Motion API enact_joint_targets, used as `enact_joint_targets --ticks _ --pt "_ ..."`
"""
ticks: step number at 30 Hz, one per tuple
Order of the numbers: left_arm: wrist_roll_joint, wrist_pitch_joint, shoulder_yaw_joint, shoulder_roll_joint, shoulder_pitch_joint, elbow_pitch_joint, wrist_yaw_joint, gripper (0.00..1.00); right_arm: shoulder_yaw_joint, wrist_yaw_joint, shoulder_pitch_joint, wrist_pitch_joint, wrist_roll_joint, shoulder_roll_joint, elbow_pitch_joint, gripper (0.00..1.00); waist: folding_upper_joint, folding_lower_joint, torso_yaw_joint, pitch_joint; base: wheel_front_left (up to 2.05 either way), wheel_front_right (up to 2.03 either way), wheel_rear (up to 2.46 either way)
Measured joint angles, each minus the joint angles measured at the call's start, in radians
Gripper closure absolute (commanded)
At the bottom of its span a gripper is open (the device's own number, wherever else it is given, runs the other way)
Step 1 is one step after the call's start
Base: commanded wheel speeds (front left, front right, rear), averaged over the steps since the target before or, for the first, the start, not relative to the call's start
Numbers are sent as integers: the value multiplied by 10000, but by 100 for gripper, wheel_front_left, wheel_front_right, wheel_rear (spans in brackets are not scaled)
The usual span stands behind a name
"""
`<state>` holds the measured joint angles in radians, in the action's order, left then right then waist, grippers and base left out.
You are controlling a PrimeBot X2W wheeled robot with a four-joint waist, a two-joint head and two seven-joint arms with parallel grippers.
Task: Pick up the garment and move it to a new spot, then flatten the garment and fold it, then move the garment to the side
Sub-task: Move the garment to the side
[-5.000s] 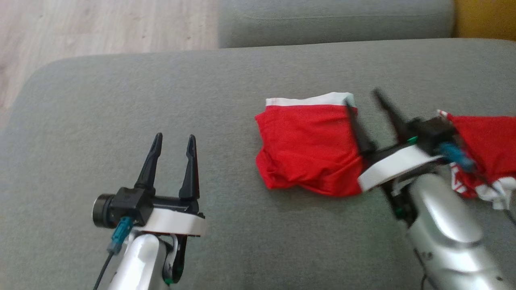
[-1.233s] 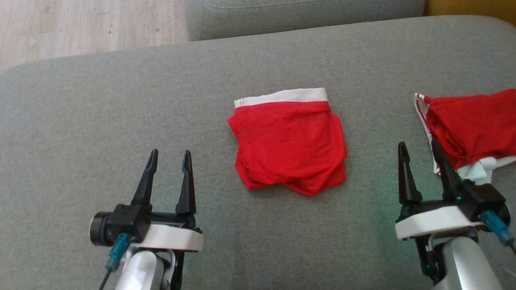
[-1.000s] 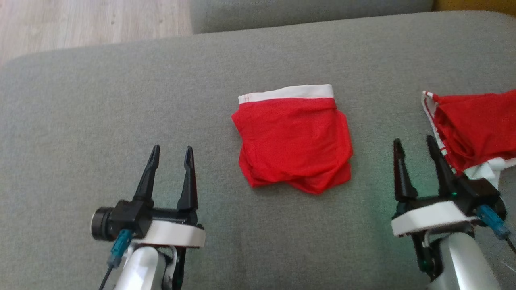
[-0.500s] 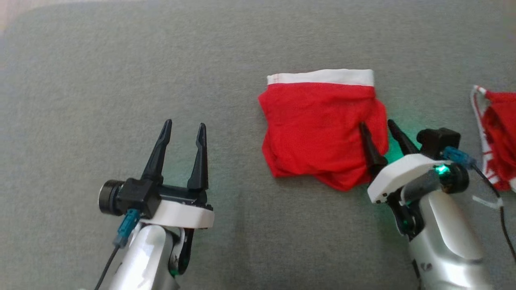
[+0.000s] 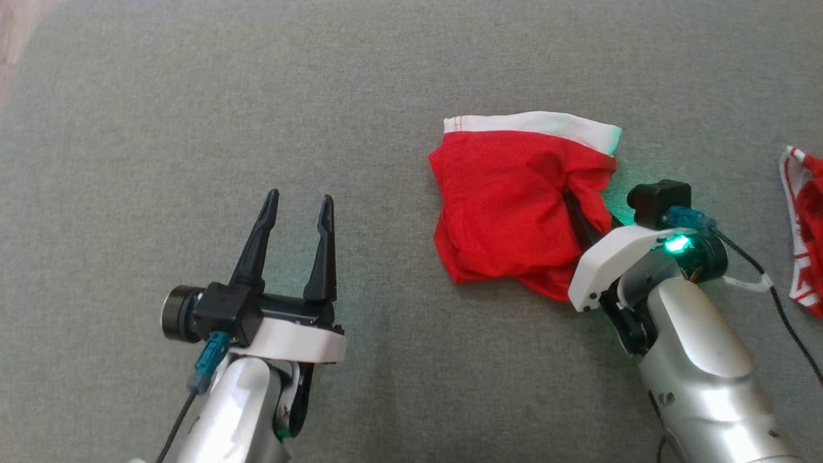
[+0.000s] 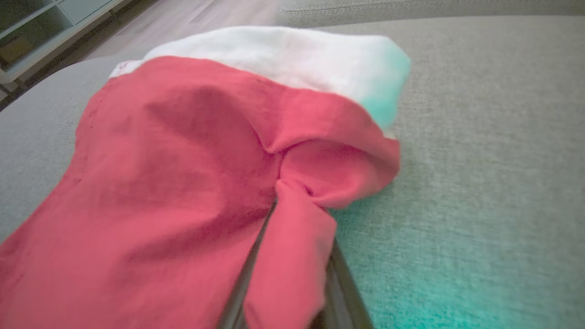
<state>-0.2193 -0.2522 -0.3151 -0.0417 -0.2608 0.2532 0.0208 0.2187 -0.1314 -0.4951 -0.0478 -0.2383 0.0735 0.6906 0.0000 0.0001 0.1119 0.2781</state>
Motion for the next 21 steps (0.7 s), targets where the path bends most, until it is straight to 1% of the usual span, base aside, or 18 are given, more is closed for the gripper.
enact_joint_targets --ticks 8,13,16,18,21 --pt "4 0 44 -2 21 27 48 0 334 0 -35 520 769 238 222 100 0 0 -297 -351 0 0 0" --pt "102 0 105 -2 144 56 -4 0 744 0 203 604 1319 1122 -341 100 0 -1 -798 -744 0 0 0" --pt "184 0 151 -2 292 56 -35 0 1143 0 371 372 1373 1745 -915 100 0 -1 -1102 -898 0 0 0" --pt "207 0 217 -2 360 54 -36 0 1488 0 376 127 1344 2291 -1421 100 0 -2 -1322 -967 0 0 0" --pt "324 0 268 -4 390 50 -121 0 1894 0 362 -282 1055 3313 -2232 100 0 -2 -1633 -998 0 0 0"
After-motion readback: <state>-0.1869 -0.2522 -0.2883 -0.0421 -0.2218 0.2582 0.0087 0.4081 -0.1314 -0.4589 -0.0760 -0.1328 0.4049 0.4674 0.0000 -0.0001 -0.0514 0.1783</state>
